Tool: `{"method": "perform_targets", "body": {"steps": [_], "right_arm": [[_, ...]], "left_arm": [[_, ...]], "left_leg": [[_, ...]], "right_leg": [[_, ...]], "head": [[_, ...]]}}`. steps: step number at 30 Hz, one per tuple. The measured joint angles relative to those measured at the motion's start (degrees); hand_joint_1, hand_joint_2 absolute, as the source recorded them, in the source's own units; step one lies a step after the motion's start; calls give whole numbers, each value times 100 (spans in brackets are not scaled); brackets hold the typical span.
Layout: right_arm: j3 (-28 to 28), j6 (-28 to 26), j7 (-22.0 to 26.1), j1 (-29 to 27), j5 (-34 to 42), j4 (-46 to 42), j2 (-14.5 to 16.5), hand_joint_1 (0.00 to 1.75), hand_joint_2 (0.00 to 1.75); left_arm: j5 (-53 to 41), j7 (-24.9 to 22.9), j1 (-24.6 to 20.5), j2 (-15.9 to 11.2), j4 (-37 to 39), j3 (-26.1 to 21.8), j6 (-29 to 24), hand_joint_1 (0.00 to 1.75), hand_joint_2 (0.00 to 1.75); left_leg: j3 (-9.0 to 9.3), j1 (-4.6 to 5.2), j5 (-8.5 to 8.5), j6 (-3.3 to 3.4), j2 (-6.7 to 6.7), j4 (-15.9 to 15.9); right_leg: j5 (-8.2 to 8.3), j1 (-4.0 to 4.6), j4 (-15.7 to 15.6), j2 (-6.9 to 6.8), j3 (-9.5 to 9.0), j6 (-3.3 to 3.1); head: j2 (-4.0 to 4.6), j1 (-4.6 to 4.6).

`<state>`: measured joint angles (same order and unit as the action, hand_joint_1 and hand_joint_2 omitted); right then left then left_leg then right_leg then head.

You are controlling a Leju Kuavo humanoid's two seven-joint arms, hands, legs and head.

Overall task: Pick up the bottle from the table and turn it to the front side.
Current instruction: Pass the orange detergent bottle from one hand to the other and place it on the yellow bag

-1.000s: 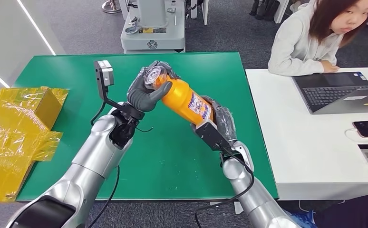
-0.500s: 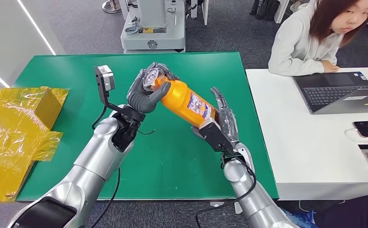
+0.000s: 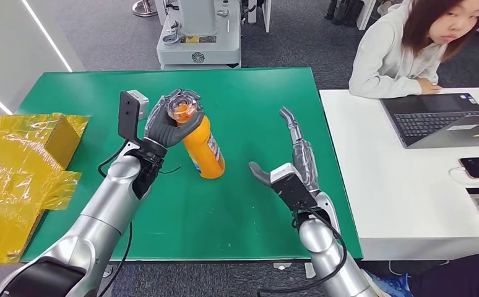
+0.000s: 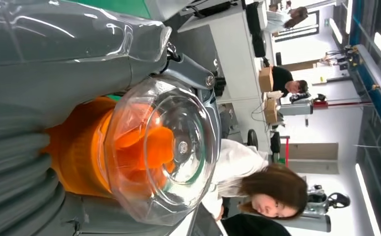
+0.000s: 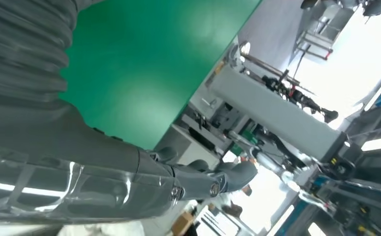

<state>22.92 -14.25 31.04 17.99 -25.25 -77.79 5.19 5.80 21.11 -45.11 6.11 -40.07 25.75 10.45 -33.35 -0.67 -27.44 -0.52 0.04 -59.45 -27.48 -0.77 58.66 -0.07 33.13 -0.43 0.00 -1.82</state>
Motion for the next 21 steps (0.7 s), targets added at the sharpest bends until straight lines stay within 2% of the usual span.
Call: {"method": "perform_targets", "body": {"steps": [5, 12, 16, 21], "right_arm": [[78, -89, -55, -232, -345, -485, -193, 0, 175], [104, -172, -79, -654, -518, -1233, -495, 0, 175], [134, -288, -23, -853, -600, -1435, -633, 0, 175], [197, -494, 66, -973, -443, -1538, -841, 0, 175]], "left_arm": [[-687, 177, 26, -145, -11, -244, -434, 175, 175], [-2635, 237, 37, -414, -500, -437, -1421, 175, 175], [-3210, 251, 55, -538, -750, -467, -1756, 175, 175], [-4265, 305, 108, -729, -997, -473, -2520, 175, 175]], "left_leg": [[0, 0, 0, 0, 0, 0], [-2, 0, 0, 0, -1, 1], [-3, 0, 0, 0, -1, 1], [-3, 0, 0, 0, 1, 0]], "right_leg": [[0, 0, 0, 0, 1, 0], [0, 0, 0, -1, 2, 0], [0, 0, -1, -2, 2, 0], [0, 0, 0, 0, 2, 0]], "head": [[0, 0], [0, 1], [0, -1], [0, -1]]}}
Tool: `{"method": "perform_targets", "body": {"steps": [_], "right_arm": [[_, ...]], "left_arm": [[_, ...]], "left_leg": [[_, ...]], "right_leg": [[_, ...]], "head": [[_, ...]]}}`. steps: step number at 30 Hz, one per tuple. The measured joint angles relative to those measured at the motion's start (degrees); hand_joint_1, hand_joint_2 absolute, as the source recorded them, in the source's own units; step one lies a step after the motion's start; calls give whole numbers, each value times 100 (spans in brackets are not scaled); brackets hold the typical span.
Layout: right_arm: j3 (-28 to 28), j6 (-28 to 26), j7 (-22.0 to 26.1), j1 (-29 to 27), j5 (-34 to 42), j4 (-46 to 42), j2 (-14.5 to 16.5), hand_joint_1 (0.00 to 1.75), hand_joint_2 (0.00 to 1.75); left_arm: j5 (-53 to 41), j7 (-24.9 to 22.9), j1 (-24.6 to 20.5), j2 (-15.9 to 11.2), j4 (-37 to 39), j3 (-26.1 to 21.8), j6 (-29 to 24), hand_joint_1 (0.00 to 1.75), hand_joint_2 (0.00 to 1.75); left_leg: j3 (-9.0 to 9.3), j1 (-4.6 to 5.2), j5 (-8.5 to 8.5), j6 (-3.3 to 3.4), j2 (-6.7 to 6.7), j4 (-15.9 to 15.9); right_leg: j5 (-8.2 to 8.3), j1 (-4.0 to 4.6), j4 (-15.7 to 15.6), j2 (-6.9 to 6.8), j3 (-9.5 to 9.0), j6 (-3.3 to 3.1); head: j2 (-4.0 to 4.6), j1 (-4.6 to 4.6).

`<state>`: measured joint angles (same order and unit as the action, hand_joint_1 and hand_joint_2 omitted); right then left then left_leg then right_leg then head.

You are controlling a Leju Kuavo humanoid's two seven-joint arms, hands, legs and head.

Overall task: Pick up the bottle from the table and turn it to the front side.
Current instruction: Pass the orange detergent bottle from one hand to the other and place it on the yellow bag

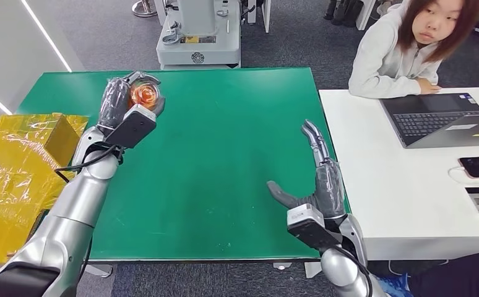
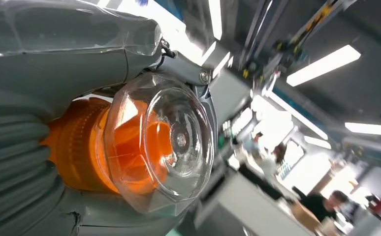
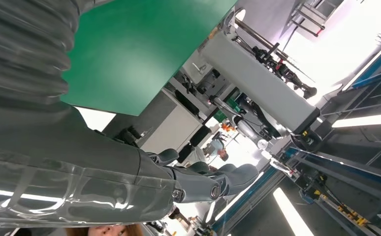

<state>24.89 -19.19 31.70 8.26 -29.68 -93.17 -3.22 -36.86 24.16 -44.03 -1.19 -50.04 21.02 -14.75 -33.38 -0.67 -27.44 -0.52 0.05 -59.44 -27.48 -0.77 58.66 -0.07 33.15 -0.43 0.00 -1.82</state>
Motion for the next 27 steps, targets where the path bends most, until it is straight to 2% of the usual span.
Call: {"method": "perform_targets", "body": {"steps": [5, 10, 19, 23, 27], "right_arm": [[72, -187, 80, -121, 172, -8, -205, 0, 175], [110, -302, 110, -218, 193, -50, -283, 0, 175], [178, -178, -65, -224, 186, -182, -286, 0, 175], [180, -92, -80, -226, 221, -221, -284, 0, 175], [178, 21, -65, -239, 323, -270, -268, 0, 175]], "left_arm": [[-1812, -370, 30, -290, -115, 6, -1147, 175, 175], [-3070, -856, 48, -478, -87, 30, -1560, 175, 175], [-4904, -1903, 34, -466, 236, 244, -1601, 175, 175], [-5246, -2298, -28, -464, 472, 406, -1405, 175, 175], [-5268, -2862, -193, -485, 891, 833, -985, 175, 175]], "left_leg": [[1, 0, 0, 0, 0, 0], [0, -1, 0, 0, -1, 1], [-1, 1, 0, 0, 0, -1], [0, 0, 0, 0, 0, -1], [0, 0, 0, 0, 0, 0]], "right_leg": [[0, 0, 0, 1, 1, 0], [-1, 1, 0, -1, 3, -1], [1, -1, -1, 1, 3, 0], [1, 0, -1, 1, 4, 0], [1, 0, 0, 1, 4, 0]], "head": [[0, 0], [0, 0], [0, 0], [0, 1], [0, -1]]}}
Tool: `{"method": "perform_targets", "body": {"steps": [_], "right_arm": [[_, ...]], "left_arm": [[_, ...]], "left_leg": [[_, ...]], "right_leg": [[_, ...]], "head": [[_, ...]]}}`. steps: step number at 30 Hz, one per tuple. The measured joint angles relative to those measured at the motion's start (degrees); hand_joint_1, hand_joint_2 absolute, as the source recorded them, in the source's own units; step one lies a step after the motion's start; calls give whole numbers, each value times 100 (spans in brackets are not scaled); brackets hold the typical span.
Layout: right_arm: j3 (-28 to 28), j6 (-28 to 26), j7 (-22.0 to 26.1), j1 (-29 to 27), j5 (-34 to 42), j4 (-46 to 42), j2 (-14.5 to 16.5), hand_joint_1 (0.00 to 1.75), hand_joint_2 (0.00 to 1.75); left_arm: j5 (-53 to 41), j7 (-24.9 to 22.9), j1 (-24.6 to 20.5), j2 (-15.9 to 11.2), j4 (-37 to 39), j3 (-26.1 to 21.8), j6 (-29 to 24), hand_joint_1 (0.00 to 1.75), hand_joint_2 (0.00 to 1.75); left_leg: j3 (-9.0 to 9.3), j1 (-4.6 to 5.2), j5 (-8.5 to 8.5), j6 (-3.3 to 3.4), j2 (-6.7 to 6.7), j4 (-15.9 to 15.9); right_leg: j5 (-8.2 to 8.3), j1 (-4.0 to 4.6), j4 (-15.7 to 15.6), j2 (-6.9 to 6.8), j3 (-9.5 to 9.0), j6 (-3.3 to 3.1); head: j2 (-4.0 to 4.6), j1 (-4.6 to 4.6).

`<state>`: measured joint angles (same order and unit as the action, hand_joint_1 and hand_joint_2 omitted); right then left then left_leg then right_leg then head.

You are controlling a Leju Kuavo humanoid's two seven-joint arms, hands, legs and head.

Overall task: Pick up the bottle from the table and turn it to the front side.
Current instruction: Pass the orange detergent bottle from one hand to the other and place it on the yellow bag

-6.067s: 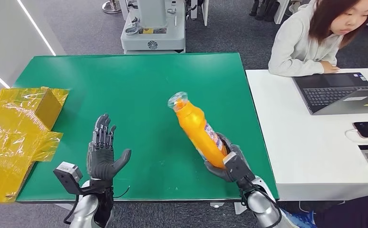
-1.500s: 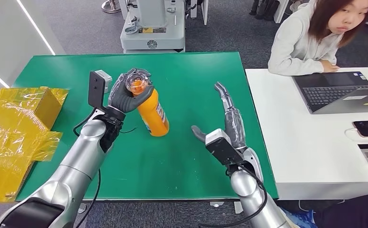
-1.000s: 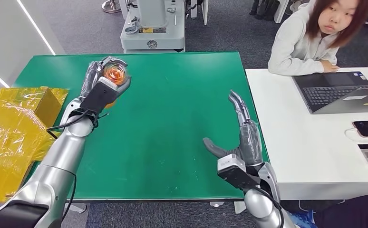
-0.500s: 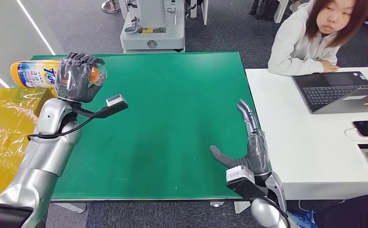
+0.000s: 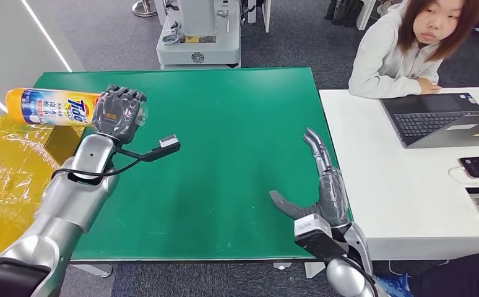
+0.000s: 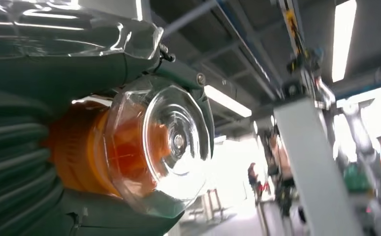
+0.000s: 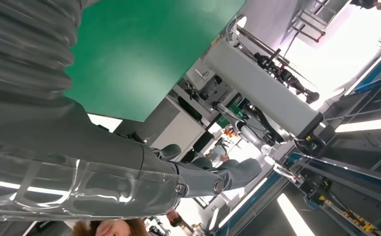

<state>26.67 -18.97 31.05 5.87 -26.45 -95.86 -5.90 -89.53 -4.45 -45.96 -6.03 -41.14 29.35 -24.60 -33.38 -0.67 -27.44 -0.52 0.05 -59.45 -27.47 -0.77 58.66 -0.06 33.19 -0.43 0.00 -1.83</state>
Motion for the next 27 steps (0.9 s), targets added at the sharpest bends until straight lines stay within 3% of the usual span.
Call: {"method": "perform_targets", "body": {"steps": [7, 17, 27], "right_arm": [[-21, 107, 213, -169, 295, 13, 3, 0, 175], [-111, 375, 342, -504, 422, 61, 158, 0, 175], [-235, 587, 337, -563, 448, 176, 281, 0, 175]], "left_arm": [[-15, -210, -139, -26, 684, 287, 214, 175, 175], [-15, -340, -410, -205, 1477, 300, 1111, 175, 175], [-17, -646, -419, -524, 1713, 262, 1058, 175, 175]], "left_leg": [[-1, 0, 0, 0, 3, 1], [-2, -1, 0, -1, 4, 3], [-4, -1, 0, -1, 6, 3]], "right_leg": [[0, 0, 0, 3, 2, 0], [0, 1, 2, 4, 4, -1], [0, 1, 2, 6, 4, -1]], "head": [[0, 2], [0, 0], [0, 1]]}}
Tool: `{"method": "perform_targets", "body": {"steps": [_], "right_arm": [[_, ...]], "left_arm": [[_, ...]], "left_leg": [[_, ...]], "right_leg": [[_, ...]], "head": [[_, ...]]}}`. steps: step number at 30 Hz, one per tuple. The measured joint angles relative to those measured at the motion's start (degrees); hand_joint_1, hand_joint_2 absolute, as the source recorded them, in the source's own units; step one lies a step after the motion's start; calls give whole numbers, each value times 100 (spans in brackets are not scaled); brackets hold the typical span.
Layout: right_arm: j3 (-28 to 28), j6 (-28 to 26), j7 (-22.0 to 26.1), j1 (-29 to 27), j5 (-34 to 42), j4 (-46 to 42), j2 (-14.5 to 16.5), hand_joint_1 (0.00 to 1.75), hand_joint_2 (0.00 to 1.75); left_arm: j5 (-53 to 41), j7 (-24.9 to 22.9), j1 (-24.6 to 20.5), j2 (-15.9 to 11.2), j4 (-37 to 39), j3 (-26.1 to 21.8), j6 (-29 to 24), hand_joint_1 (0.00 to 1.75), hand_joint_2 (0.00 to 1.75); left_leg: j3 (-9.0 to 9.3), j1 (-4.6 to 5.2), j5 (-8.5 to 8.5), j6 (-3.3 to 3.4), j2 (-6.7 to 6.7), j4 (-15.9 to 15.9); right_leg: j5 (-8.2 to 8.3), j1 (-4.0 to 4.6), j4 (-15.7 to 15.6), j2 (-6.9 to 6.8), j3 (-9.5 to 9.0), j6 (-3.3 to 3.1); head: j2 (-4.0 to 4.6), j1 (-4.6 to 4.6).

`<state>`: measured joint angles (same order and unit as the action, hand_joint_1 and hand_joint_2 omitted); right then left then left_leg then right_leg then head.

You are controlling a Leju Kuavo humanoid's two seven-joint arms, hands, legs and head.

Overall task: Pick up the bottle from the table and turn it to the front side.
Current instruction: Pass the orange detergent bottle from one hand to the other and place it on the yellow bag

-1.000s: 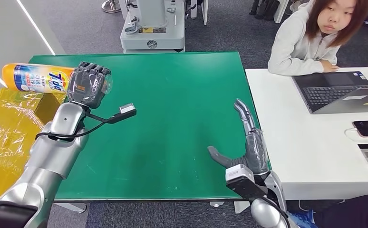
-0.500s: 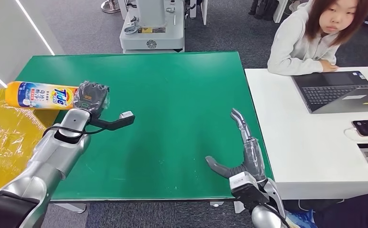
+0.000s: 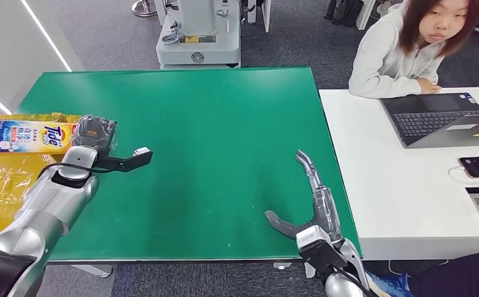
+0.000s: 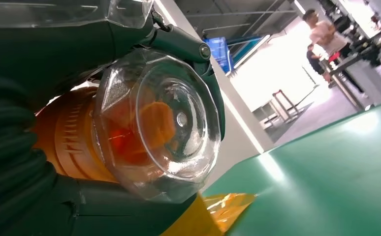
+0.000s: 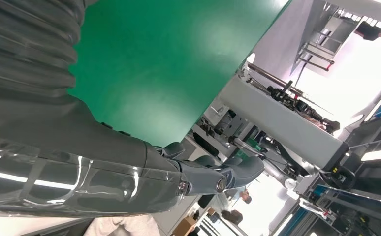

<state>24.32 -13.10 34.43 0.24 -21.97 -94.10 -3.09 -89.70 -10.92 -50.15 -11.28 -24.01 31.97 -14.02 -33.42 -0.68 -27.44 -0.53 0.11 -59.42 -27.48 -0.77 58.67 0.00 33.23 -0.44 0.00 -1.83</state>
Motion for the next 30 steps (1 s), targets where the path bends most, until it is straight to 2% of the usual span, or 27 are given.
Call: {"method": "perform_targets", "body": {"steps": [7, 18, 30], "right_arm": [[-66, 167, -27, -29, -50, 75, 122, 0, 175], [-190, 371, -53, -96, -126, 169, 298, 0, 175], [-345, 439, -60, -179, -116, 174, 407, 0, 175]], "left_arm": [[0, -46, 57, -214, 70, -233, 292, 175, 175], [-3, -33, 454, -495, 163, -726, 453, 175, 175], [-11, 298, 726, -572, 274, -880, 405, 175, 175]], "left_leg": [[0, -1, 0, 0, 1, 2], [-3, 0, 0, 0, -1, 2], [-5, 0, 0, 0, -2, 1]], "right_leg": [[0, 1, 1, 1, 1, -1], [-1, 0, 0, 0, 3, -1], [-1, 0, -2, -1, 4, -1]], "head": [[0, 0], [0, 1], [0, 1]]}}
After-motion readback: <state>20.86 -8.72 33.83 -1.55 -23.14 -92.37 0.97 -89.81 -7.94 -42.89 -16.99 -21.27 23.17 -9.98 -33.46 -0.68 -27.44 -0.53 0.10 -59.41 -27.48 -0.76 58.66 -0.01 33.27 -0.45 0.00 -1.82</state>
